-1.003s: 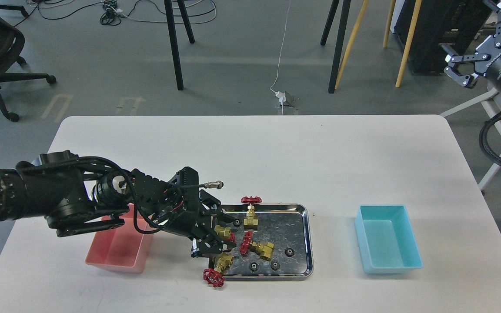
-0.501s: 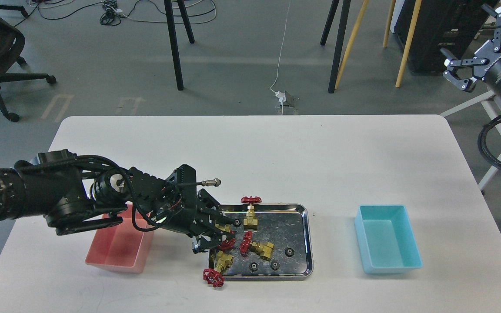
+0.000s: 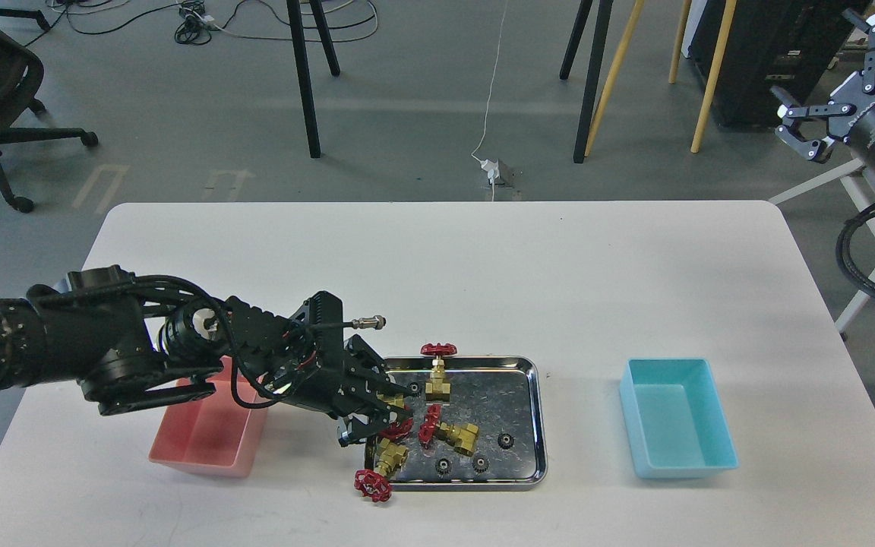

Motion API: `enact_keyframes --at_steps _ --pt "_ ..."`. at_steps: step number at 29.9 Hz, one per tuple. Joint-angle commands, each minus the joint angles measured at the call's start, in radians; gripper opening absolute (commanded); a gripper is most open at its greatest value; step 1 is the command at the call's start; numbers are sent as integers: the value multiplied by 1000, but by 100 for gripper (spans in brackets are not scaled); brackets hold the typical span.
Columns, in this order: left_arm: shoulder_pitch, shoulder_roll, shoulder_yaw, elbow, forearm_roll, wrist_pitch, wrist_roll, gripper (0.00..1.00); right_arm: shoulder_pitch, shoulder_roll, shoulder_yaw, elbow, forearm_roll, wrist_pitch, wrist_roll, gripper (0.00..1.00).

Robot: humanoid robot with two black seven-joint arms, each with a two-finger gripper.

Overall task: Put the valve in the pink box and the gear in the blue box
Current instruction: 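Close the left gripper on the valve and lift it, then carry the valve over the pink box and release it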

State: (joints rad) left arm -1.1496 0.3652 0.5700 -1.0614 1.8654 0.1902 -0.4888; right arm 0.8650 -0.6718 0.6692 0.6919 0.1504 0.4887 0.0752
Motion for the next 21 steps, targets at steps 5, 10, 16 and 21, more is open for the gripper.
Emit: enact_keyframes --at_steps 5,10,16,21 --pt "-16 0 -10 0 -2 0 0 19 -1 0 4 0 0 0 0 99" --pt "-24 8 -13 -3 -3 0 0 18 0 0 6 -3 0 0 0 99" --pt "-71 21 -24 -6 -15 -8 0 18 0 11 32 -5 0 0 12 99" --pt "-117 77 -39 -23 -18 -12 0 17 9 12 107 -5 0 0 6 99"
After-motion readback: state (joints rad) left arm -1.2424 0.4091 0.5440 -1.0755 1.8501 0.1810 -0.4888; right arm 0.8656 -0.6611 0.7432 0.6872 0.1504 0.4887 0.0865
